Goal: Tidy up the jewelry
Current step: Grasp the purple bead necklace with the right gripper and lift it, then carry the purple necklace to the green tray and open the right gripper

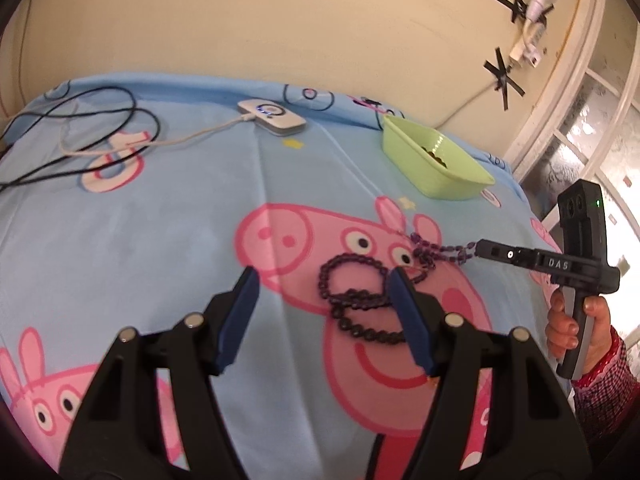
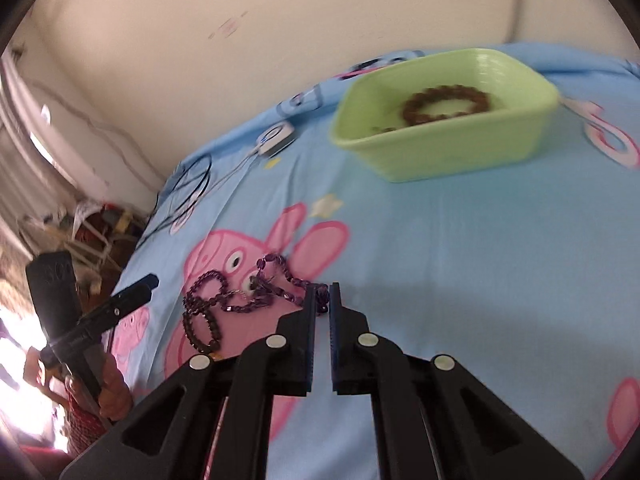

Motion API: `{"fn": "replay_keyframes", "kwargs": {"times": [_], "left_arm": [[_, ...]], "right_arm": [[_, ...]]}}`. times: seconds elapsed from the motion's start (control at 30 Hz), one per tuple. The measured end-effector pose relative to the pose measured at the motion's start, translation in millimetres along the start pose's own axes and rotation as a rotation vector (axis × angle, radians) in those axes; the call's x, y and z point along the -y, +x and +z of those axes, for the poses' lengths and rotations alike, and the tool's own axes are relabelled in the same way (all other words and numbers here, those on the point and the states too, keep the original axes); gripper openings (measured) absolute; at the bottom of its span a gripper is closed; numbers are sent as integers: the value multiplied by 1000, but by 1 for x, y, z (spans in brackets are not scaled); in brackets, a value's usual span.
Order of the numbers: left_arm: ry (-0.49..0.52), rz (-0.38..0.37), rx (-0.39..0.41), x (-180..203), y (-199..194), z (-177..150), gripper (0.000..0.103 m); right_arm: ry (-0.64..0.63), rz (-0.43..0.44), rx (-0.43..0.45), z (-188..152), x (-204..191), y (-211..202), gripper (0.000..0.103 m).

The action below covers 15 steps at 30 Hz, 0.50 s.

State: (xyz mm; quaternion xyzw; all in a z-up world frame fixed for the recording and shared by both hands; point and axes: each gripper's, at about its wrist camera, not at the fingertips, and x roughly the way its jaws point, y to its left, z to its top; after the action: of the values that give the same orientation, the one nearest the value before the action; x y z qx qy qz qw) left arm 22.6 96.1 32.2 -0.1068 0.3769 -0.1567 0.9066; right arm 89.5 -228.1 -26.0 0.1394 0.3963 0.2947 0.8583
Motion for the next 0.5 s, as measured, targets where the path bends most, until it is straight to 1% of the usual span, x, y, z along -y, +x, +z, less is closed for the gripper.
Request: {"fn": "replay_keyframes", "kwargs": {"times": [0.13, 0.23, 0.3, 0.43, 0.47, 0.5], "left_arm": [[49, -27, -18, 21, 6, 9, 65], [121, -48, -34, 46, 15, 16, 65], [185, -50, -58, 65, 27, 18, 68], [285, -56, -113, 96, 51, 18, 68], [322, -53, -128, 106, 59, 17, 68], [352, -49, -138, 112, 65, 15, 68]], "right_arm": [[32, -1, 36, 0, 12, -14, 0], [47, 1, 78, 3, 19, -26, 0], [73, -9, 116, 6, 27, -36, 0], [102, -24, 163, 4, 40, -45, 0], [108, -26, 173, 2, 43, -47, 0], [112, -29, 172, 2, 45, -48, 5]]}}
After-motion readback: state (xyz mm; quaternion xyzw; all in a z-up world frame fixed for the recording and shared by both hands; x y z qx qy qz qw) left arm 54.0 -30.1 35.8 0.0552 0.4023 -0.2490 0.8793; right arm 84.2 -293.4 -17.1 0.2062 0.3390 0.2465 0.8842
